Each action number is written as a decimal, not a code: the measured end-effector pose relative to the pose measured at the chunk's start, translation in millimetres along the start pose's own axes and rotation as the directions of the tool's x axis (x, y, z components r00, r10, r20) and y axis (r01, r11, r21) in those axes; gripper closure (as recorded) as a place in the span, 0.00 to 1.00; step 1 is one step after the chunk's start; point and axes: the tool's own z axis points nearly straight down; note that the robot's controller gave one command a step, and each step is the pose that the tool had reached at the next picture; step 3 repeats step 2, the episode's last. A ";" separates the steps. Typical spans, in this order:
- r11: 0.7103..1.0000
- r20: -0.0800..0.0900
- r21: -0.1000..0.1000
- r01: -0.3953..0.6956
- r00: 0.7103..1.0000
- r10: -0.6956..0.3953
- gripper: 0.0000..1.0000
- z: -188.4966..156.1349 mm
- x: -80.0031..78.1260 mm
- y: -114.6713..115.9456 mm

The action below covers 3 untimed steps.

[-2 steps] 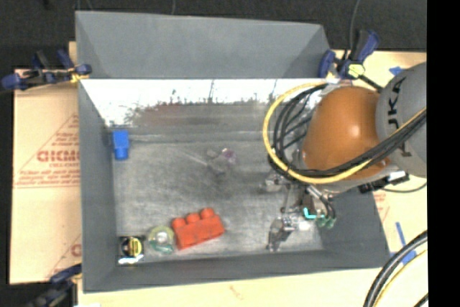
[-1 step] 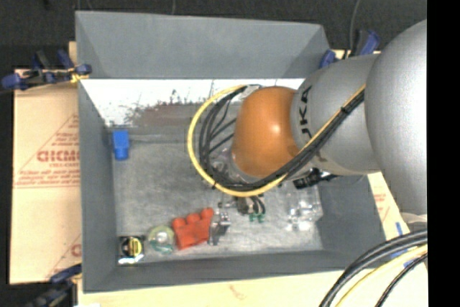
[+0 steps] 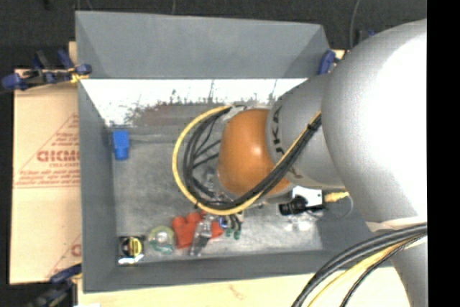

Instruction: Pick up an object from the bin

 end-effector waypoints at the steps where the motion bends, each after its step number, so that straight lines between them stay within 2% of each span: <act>1: 1.000 0.011 -0.003 0.001 1.000 -0.001 1.00 -2.7 -3.6 0.7; 2: 1.000 0.001 -0.001 -0.024 1.000 0.024 1.00 -127.1 -29.0 -2.9; 3: 1.000 0.001 -0.001 -0.024 1.000 0.024 1.00 -127.1 -29.0 -2.9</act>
Offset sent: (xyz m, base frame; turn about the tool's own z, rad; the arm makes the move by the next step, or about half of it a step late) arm 0.0000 0.0000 0.0000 0.0000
